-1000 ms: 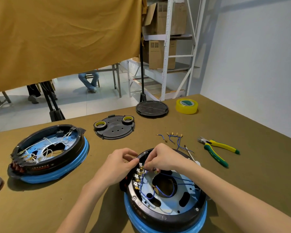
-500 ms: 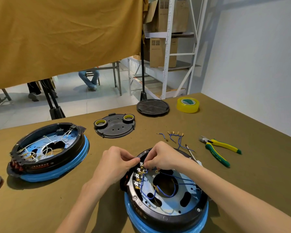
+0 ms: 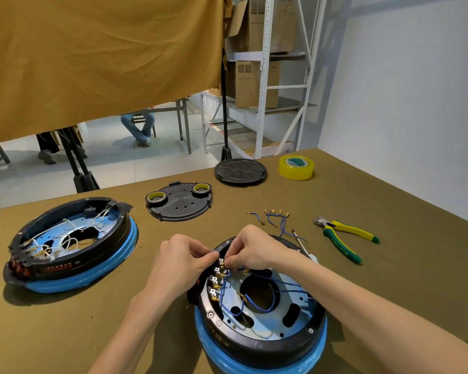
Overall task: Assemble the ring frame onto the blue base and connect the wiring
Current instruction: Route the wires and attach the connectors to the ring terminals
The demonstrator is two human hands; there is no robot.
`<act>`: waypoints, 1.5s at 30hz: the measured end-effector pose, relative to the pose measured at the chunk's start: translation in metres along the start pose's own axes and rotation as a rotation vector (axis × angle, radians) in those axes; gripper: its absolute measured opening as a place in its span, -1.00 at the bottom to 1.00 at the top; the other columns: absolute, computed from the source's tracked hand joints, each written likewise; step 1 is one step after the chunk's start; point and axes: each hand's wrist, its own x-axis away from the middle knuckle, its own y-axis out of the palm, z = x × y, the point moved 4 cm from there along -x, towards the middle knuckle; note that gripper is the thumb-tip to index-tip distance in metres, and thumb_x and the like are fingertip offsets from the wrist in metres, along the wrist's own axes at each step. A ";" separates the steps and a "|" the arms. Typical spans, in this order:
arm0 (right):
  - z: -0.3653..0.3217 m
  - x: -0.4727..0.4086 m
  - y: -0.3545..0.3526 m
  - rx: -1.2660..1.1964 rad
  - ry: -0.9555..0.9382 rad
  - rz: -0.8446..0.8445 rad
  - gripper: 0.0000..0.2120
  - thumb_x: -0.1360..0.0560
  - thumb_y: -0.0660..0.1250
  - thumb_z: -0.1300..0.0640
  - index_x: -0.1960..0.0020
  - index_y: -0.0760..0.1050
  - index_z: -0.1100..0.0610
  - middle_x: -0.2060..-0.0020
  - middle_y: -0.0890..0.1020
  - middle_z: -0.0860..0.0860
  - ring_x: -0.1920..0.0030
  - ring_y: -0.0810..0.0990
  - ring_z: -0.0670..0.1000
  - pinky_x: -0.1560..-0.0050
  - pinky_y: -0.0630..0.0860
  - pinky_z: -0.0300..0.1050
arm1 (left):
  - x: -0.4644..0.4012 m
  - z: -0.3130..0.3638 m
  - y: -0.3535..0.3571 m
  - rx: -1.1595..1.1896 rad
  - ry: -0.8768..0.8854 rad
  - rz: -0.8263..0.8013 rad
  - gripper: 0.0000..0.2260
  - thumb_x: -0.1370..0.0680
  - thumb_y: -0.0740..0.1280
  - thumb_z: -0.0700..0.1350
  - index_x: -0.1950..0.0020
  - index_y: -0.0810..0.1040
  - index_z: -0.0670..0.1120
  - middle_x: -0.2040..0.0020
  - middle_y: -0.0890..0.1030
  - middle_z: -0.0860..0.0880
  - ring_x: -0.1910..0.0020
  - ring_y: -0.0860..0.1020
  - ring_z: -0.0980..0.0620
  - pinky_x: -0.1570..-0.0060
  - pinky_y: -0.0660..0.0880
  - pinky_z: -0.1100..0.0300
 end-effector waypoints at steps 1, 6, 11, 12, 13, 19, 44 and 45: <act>-0.001 -0.001 -0.001 -0.004 0.007 -0.019 -0.95 -0.52 0.50 0.19 0.07 0.74 0.14 0.35 0.69 -0.04 0.38 0.59 -0.16 0.24 0.51 -0.24 | 0.000 0.001 0.000 0.001 0.000 0.001 -0.85 -0.50 0.52 0.14 0.10 0.78 0.08 0.28 0.71 0.13 0.22 0.67 0.19 0.17 0.68 0.04; -0.004 -0.004 -0.004 -0.018 0.031 -0.056 -0.91 -0.52 0.50 0.21 0.02 0.73 0.23 0.34 0.69 0.01 0.36 0.61 -0.15 0.17 0.58 -0.24 | 0.002 0.002 0.000 0.002 0.006 0.007 -0.85 -0.51 0.51 0.12 0.07 0.78 0.08 0.26 0.71 0.13 0.20 0.67 0.19 0.16 0.68 0.06; 0.000 -0.003 0.004 -0.040 0.040 -0.012 -0.94 -0.53 0.50 0.18 0.05 0.74 0.16 0.32 0.71 -0.03 0.30 0.64 -0.16 0.14 0.59 -0.23 | 0.002 0.001 -0.001 -0.016 0.008 0.004 -0.84 -0.51 0.50 0.14 0.06 0.78 0.08 0.23 0.71 0.13 0.18 0.67 0.17 0.15 0.68 0.05; 0.000 -0.003 0.004 -0.056 0.033 -0.015 -0.95 -0.53 0.50 0.18 0.05 0.74 0.16 0.33 0.71 -0.04 0.33 0.63 -0.18 0.18 0.57 -0.25 | 0.002 0.001 -0.001 -0.021 0.009 0.003 -0.83 -0.51 0.50 0.14 0.06 0.78 0.08 0.23 0.71 0.13 0.18 0.67 0.18 0.16 0.68 0.05; 0.001 -0.002 0.002 -0.067 0.020 -0.018 -0.95 -0.53 0.50 0.19 0.05 0.74 0.16 0.34 0.70 -0.05 0.36 0.61 -0.21 0.24 0.53 -0.29 | 0.002 0.001 -0.001 -0.026 0.009 0.003 -0.83 -0.51 0.50 0.15 0.05 0.77 0.08 0.23 0.71 0.13 0.18 0.67 0.18 0.16 0.68 0.05; 0.003 0.011 -0.003 0.002 -0.095 0.021 -0.85 -0.51 0.51 0.13 -0.05 0.70 0.15 0.26 0.71 -0.06 0.34 0.60 -0.20 0.21 0.53 -0.29 | 0.002 0.001 -0.004 -0.037 0.009 0.034 -0.80 -0.48 0.51 0.21 0.11 0.77 0.10 0.27 0.69 0.16 0.20 0.65 0.21 0.16 0.68 0.05; -0.013 0.045 0.015 0.429 -0.417 0.207 -0.84 -0.58 0.39 -0.09 -0.05 0.65 -0.04 0.18 0.47 -0.12 0.07 0.44 -0.05 -0.15 0.36 -0.02 | 0.005 0.001 0.000 -0.124 0.033 0.094 -0.77 -0.50 0.46 0.27 0.13 0.72 0.13 0.33 0.62 0.22 0.28 0.59 0.29 0.39 0.42 0.34; -0.013 0.043 0.014 0.418 -0.416 0.225 -0.85 -0.56 0.41 -0.09 -0.05 0.65 -0.05 0.19 0.49 -0.11 0.08 0.48 -0.04 -0.16 0.37 0.00 | 0.005 0.001 0.000 -0.121 0.032 0.095 -0.77 -0.50 0.46 0.27 0.13 0.72 0.14 0.33 0.63 0.22 0.28 0.59 0.29 0.40 0.41 0.35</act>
